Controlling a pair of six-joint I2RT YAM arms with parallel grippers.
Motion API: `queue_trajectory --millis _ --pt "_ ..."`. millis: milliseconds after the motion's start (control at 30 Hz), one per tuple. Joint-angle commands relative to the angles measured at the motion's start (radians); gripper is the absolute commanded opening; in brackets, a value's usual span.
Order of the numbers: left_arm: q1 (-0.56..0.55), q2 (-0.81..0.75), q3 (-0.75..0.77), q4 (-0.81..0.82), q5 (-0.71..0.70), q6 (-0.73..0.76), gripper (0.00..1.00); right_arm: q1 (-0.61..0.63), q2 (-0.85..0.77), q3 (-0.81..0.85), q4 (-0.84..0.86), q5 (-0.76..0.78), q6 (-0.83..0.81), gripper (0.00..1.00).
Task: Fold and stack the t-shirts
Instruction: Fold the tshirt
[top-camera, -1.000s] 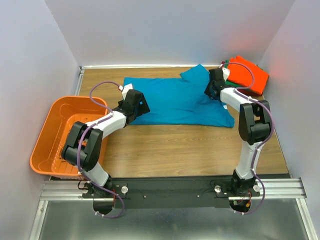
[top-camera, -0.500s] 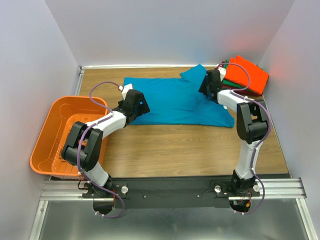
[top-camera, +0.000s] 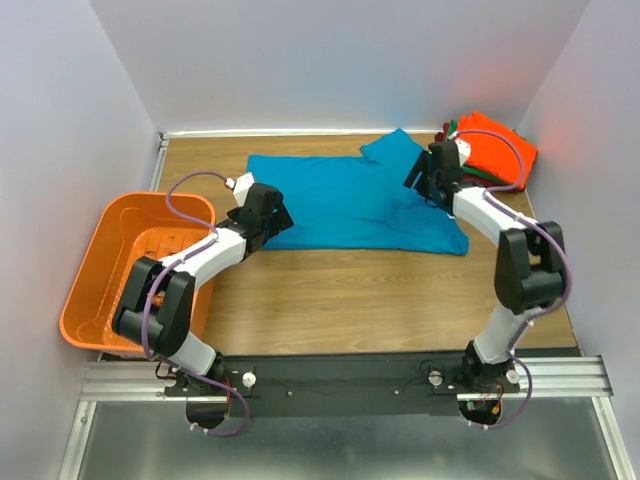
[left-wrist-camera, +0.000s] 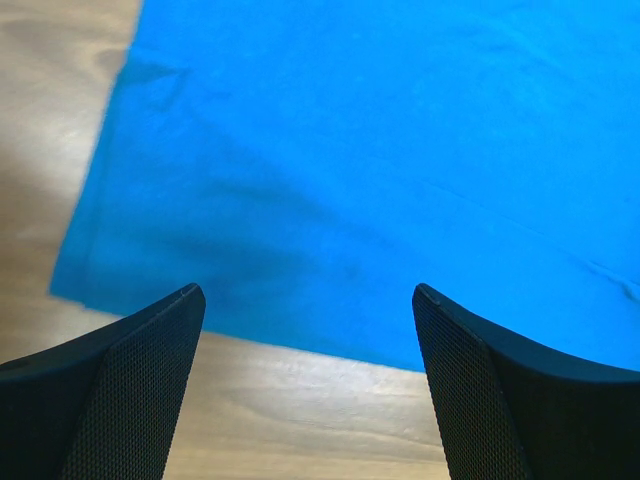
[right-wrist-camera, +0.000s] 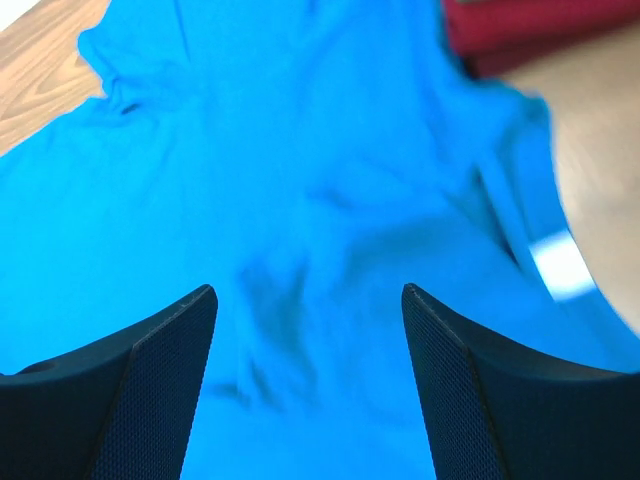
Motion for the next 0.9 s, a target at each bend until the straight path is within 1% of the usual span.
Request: queue_trajectory --millis 0,133,267,433,467,533,600,800,867 --pt "0.0 -0.061 -0.057 -0.101 -0.122 -0.117 0.92 -0.009 -0.152 -0.166 -0.064 -0.05 0.118 0.81" --pt "0.0 -0.061 -0.096 -0.121 -0.189 -0.154 0.91 -0.012 -0.277 -0.358 -0.064 -0.075 0.168 0.8" --pt "0.0 -0.03 -0.114 -0.112 -0.251 -0.185 0.89 -0.014 -0.356 -0.461 -0.05 -0.092 0.18 0.79" --pt "0.008 0.022 -0.091 -0.122 -0.298 -0.208 0.87 -0.014 -0.432 -0.518 -0.048 -0.076 0.171 0.77" --pt "0.013 0.04 -0.085 -0.121 -0.301 -0.208 0.85 -0.014 -0.443 -0.529 -0.05 -0.072 0.172 0.77" --pt "0.022 0.06 -0.071 -0.136 -0.324 -0.211 0.78 -0.017 -0.474 -0.55 -0.052 -0.066 0.172 0.77" --pt "0.026 0.068 -0.064 -0.148 -0.33 -0.217 0.77 -0.025 -0.488 -0.562 -0.053 -0.066 0.172 0.77" --pt "0.042 0.11 -0.03 -0.167 -0.333 -0.209 0.7 -0.092 -0.506 -0.579 -0.064 -0.104 0.169 0.77" --pt "0.042 0.123 -0.019 -0.168 -0.332 -0.208 0.65 -0.129 -0.493 -0.584 -0.065 -0.128 0.168 0.77"
